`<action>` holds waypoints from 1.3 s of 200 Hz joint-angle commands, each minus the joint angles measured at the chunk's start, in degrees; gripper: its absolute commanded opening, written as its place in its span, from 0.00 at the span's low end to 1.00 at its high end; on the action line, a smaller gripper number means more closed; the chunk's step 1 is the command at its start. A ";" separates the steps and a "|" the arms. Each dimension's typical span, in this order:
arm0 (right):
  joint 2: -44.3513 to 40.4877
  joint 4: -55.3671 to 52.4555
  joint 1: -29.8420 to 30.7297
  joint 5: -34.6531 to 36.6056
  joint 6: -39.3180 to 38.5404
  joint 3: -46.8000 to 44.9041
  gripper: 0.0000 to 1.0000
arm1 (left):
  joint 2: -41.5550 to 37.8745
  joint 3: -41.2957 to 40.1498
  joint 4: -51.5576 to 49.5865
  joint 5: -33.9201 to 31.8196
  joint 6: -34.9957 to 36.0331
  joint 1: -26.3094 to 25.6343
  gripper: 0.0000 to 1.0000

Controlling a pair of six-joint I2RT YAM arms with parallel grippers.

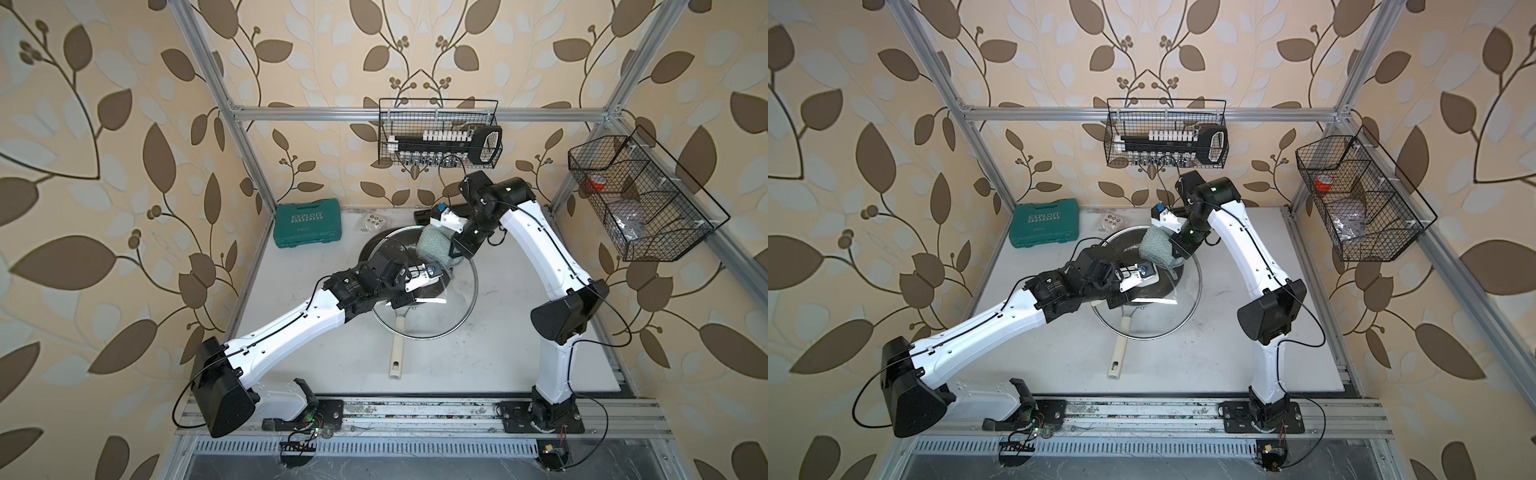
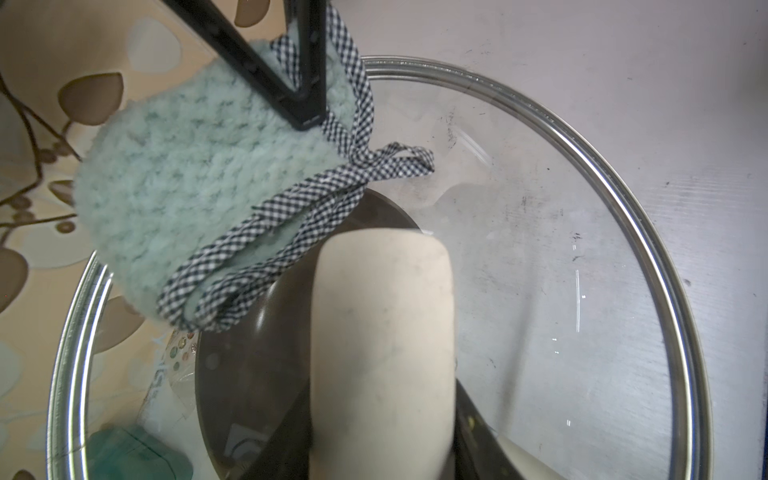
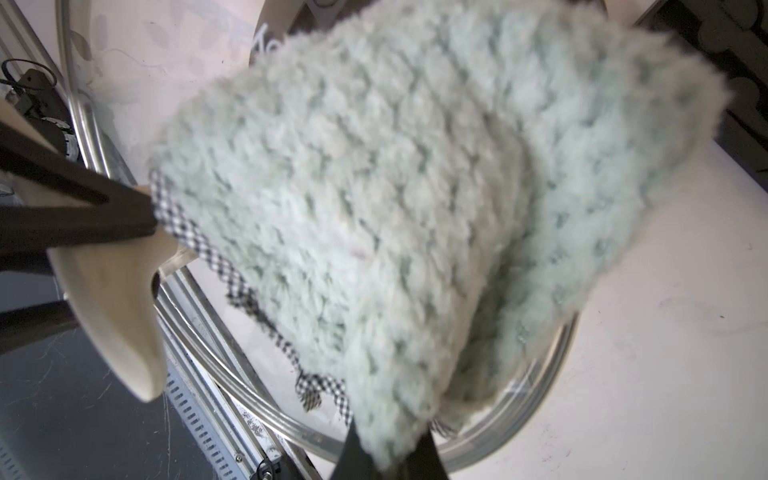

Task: Wipe the pot lid with a cloth
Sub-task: Wipe the pot lid.

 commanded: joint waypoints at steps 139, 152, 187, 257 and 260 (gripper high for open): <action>-10.58 4.76 0.00 0.53 0.44 -17.02 0.00 | -5.61 0.52 28.09 -11.65 -11.12 -0.45 0.00; -13.16 6.02 -0.04 0.36 0.61 -21.07 0.00 | -5.94 0.40 28.11 -12.58 -11.31 -0.45 0.00; -16.69 7.74 -0.01 -0.16 1.45 -26.66 0.00 | -7.27 -0.45 28.53 -13.67 -11.47 -0.45 0.00; -7.43 5.97 -0.08 -0.42 3.04 -11.34 0.00 | -6.19 0.50 25.10 -11.03 -11.91 -0.54 0.00; -6.74 5.77 -0.12 -0.48 3.19 -10.29 0.00 | -6.15 0.45 25.01 -10.85 -11.91 -0.54 0.00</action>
